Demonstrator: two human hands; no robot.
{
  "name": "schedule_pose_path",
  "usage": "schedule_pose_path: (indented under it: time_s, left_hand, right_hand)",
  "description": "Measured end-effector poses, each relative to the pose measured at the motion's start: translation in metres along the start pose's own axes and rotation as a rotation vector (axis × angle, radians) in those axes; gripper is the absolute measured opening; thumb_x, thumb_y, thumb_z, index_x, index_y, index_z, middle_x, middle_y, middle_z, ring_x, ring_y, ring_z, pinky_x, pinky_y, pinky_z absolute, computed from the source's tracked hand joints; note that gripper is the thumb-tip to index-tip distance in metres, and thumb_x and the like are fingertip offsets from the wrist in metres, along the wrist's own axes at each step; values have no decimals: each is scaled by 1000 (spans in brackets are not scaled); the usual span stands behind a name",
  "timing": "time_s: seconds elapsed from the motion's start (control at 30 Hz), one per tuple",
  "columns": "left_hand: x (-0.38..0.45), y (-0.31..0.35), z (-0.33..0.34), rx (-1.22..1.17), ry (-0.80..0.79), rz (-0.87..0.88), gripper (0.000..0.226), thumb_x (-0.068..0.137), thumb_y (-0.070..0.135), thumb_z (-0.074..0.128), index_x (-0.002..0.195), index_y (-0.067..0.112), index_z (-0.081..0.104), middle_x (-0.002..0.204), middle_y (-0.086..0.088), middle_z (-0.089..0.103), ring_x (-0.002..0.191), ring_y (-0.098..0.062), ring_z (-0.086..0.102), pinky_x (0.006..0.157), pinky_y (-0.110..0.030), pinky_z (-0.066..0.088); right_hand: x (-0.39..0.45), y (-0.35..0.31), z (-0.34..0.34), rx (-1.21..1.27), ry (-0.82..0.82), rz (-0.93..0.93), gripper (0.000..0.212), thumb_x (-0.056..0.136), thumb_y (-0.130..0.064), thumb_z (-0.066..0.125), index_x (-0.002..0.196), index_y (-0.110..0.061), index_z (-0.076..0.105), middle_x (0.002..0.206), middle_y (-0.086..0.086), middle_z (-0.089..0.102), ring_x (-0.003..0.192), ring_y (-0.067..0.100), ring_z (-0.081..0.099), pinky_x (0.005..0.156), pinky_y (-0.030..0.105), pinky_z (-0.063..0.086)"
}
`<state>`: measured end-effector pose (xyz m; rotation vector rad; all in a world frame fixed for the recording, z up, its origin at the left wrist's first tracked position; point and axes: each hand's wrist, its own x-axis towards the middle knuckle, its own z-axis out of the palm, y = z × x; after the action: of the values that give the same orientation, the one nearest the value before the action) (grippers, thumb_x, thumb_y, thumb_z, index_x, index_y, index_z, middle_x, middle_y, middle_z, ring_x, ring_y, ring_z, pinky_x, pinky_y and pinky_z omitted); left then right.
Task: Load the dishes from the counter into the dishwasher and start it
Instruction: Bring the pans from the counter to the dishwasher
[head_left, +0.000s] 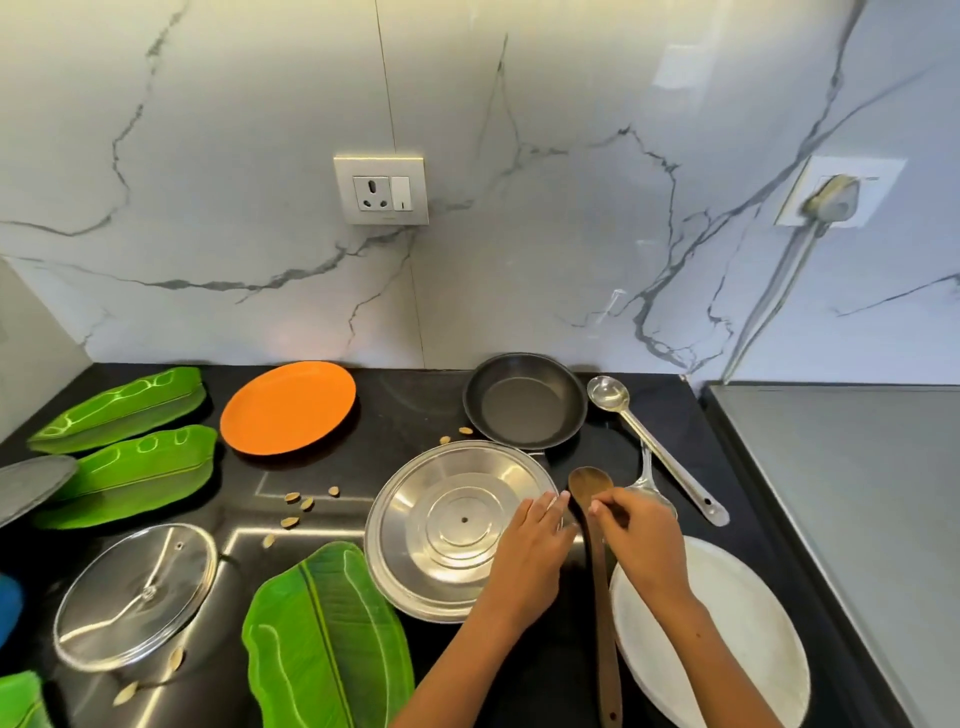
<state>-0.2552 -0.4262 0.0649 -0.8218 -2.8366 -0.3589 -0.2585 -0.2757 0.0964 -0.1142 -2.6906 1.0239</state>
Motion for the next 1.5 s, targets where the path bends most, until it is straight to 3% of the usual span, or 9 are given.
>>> schedule_pose_path:
  time_s: [0.37,0.53,0.73,0.8,0.87,0.93,1.1,1.3,1.5]
  left_hand:
    - [-2,-47,-6,103,-101,-263,51,29,20,90,78,24,74,118,-11,64,112,-28,60,89,-41,49]
    - [20,-38,1,175,-87,-241,64,42,16,89,103,14,71,123,-14,61,117,-28,56,99,-40,42]
    - [53,-24,8,332,-202,-207,64,94,3,43,146,-4,8,153,-23,12,142,-32,13,115,-40,8]
    - [64,-18,13,309,-170,-272,65,91,6,52,144,-7,17,147,-26,30,136,-33,32,111,-38,25]
    - [68,-12,18,246,-184,-307,72,64,11,82,127,-4,52,110,-18,65,99,-26,63,85,-30,50]
    - [65,-8,27,202,-192,-299,73,40,12,91,108,2,68,80,-9,69,71,-19,65,64,-28,53]
    - [53,-5,31,304,-153,-395,71,62,10,82,128,3,55,130,-22,54,121,-33,51,101,-41,41]
    - [69,-12,17,522,-275,-520,57,93,4,46,141,-12,21,142,-32,32,130,-38,36,108,-42,29]
    - [77,-22,1,476,-349,-489,20,89,2,45,94,16,59,85,-1,51,88,-18,47,79,-33,34]
  right_hand:
    - [33,5,32,21,-144,-48,8,84,-22,67,90,-21,71,82,-5,70,72,5,59,63,8,40]
    - [34,12,34,17,-181,-68,6,84,-23,67,89,-22,71,81,-6,70,71,4,61,63,9,42]
    - [33,21,19,11,-146,-52,8,84,-22,66,90,-22,72,80,-8,70,69,4,59,62,9,39]
    - [32,24,14,21,-129,-36,8,84,-21,66,90,-20,72,80,-6,70,70,4,59,63,9,40]
    - [31,28,11,24,-105,-35,8,84,-20,67,89,-19,72,79,-5,71,69,4,60,64,10,42]
    - [31,32,8,24,-104,-30,9,83,-20,67,90,-19,72,81,-5,71,71,6,61,68,13,46]
    - [30,40,3,49,-105,-3,11,84,-21,66,93,-18,72,84,-4,70,73,6,61,70,11,45]
    - [25,41,-1,59,-97,-5,8,83,-19,67,90,-18,72,83,-4,70,74,6,61,69,10,45]
    - [17,49,-6,67,-112,49,14,85,-25,65,96,-18,71,91,-3,70,80,6,62,76,13,48]
